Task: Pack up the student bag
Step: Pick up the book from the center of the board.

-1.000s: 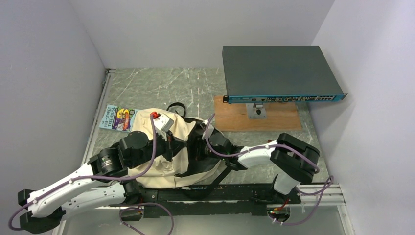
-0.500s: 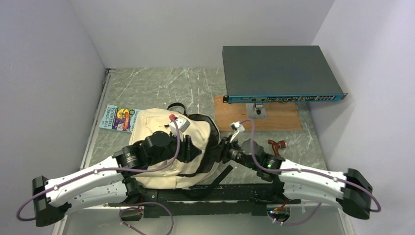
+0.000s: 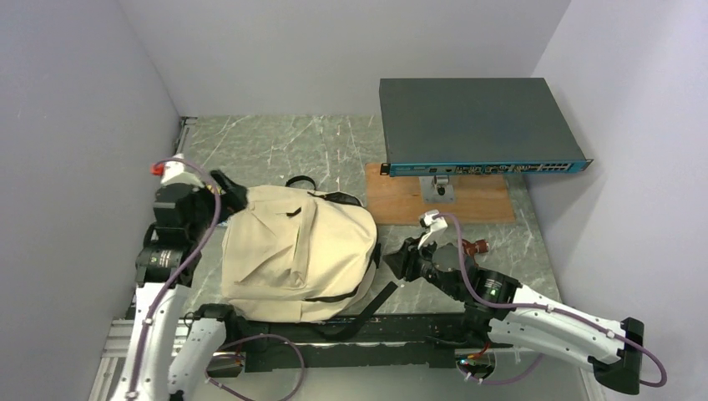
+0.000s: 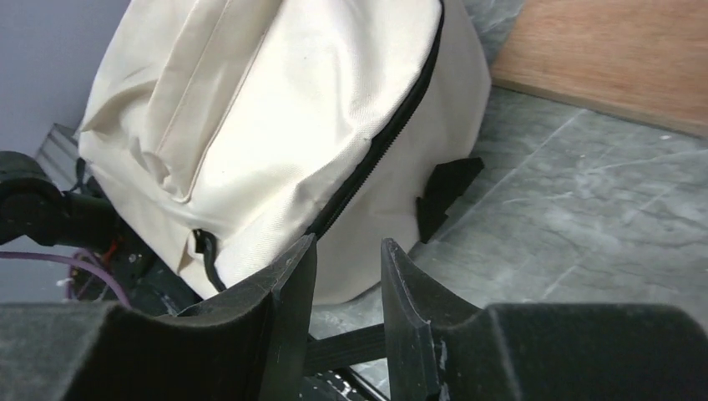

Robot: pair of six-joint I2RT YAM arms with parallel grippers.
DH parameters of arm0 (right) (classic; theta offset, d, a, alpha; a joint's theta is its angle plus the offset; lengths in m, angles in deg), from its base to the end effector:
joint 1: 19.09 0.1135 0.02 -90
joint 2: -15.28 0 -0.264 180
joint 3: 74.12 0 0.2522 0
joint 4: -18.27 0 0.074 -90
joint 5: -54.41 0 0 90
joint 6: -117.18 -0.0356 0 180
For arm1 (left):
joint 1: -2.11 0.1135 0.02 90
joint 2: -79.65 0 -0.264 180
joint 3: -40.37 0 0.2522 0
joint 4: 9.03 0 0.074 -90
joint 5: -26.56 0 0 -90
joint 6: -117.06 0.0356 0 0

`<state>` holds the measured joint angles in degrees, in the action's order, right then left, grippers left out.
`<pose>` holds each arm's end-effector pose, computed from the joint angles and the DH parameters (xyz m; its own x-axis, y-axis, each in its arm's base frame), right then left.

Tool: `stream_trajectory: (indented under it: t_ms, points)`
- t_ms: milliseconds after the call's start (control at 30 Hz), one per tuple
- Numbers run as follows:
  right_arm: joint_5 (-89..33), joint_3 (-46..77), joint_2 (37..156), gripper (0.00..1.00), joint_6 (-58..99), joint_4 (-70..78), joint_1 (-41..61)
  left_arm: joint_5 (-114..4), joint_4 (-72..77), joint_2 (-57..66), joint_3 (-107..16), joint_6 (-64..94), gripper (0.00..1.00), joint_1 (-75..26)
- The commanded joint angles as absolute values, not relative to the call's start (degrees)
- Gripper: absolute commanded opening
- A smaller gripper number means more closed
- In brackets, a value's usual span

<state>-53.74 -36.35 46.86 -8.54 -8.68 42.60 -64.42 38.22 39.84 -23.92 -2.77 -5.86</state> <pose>0.0793 0.1239 0.2407 -0.5442 0.1595 -0.8236 -0.4689 0.7563 0.4563 0.1464 -0.0199 0.3446 -0.3937 -0.4471 -0.8032 -0.0839 0.8876 -0.4529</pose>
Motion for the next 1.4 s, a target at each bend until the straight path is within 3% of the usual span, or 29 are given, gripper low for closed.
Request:
stream_trajectory:
  t_ms: [0, 200, 333, 467, 667, 733, 833, 1067, 1267, 1367]
  points:
    - [-57.3, -32.1, 44.8, 0.37, -3.6, -12.8, 42.8, -65.0, 39.8, 38.8, -21.2, -10.7, 1.00, 9.8]
    - [-56.9, -28.2, 44.0, 0.40, 1.4, -15.2, 42.8, -64.0, 27.3, 34.4, -11.2, -22.0, 1.00, 24.2]
    - [-56.0, -22.0, 48.3, 0.42, 4.3, -16.5, 42.7, -63.1, 24.2, 27.1, -13.7, -20.7, 1.00, 27.1]
    - [-51.8, -17.8, 54.1, 0.46, 7.2, -12.3, 42.7, -74.1, 25.9, 15.1, -21.9, -10.8, 1.00, 28.1]
    - [-43.7, -10.0, 64.0, 0.57, 9.1, -10.3, 42.8, -69.8, 30.6, -7.6, -39.2, 8.4, 0.95, 29.3]
    - [-41.4, -8.1, 66.0, 0.59, 9.2, -10.8, 42.7, -65.0, 37.0, -15.0, -48.1, 13.2, 0.86, 29.9]
    - [-39.4, -6.3, 68.0, 0.60, 8.2, -11.8, 42.8, -61.0, 34.0, -19.7, -52.4, 18.1, 0.99, 29.8]
    - [-37.5, -5.4, 68.6, 0.60, 5.2, -12.6, 42.8, -55.0, 42.9, -38.0, -72.4, 27.3, 0.98, 27.9]
    - [-38.3, -2.5, 69.7, 0.60, 6.6, -15.2, 42.8, -46.4, 43.0, -44.3, -74.5, 30.5, 0.99, 27.8]
    - [-37.9, -2.8, 69.5, 0.60, 6.5, -14.3, 42.7, -44.3, 43.6, -44.5, -73.9, 30.7, 0.89, 27.2]
